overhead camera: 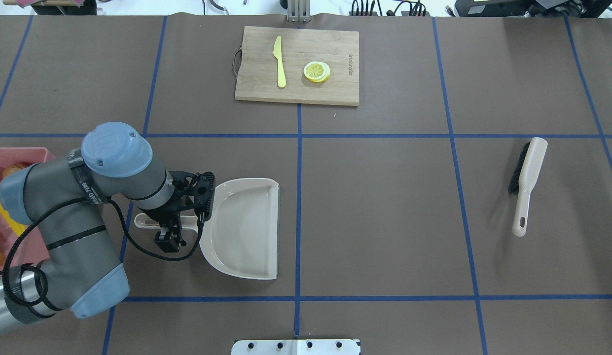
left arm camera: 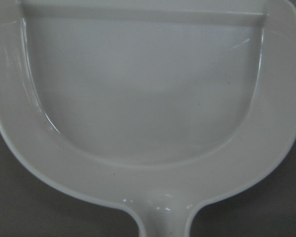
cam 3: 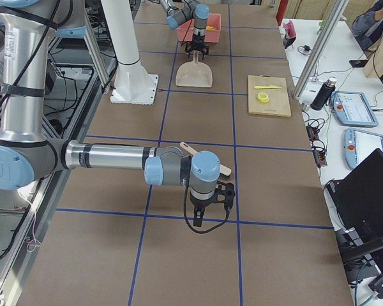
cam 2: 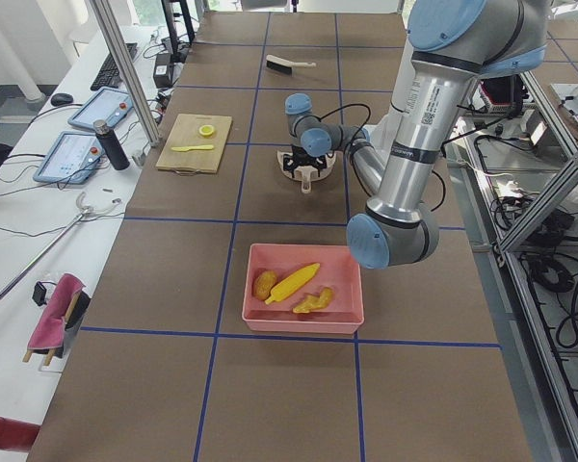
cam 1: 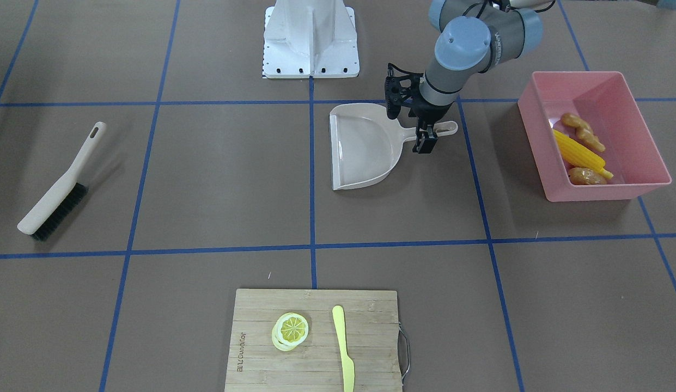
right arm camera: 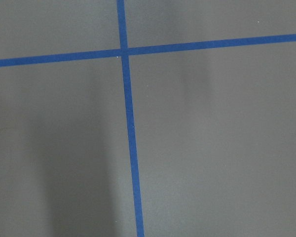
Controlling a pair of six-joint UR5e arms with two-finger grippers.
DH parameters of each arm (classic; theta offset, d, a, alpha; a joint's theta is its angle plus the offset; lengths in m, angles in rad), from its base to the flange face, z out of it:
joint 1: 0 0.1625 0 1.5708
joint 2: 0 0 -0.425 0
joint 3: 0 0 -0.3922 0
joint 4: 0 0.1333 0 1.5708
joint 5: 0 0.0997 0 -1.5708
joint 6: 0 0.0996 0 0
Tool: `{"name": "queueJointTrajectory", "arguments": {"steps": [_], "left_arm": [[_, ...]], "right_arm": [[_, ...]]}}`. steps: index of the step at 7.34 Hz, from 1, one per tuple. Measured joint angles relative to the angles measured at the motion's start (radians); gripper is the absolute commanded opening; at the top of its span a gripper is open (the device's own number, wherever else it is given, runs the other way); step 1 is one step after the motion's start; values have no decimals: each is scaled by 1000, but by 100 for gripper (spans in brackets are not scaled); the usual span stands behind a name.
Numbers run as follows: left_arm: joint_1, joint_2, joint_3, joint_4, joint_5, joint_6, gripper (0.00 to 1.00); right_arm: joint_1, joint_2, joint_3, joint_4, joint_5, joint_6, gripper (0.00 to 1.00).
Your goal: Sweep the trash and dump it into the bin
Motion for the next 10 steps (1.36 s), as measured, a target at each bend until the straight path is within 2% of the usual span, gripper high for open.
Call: {"name": "queueJointTrajectory", "arguments": {"steps": [1,3,5,6,8,10], "left_arm": [[-24,3,-15,-7,-3,-72,99],[-90,7,-57,-33,-7,-379,99],[-215,24,-77,-37,-21,-615,99],[-304,35,-73,-15,-64,-666,99],[-516,71,-45,114,-181,-694,99],[-683,164,2,203,-276,-695,99]], "right_arm": [[0,1,-3,0,0,2,100],[0,1,-5,0,-1,4,100],[0,1,-6,0,-2,5,100],[0,1,-7,0,-1,5,100],[0,1,-12,0,-2,7,100],[0,3,-20,0,-1,8,100]]}}
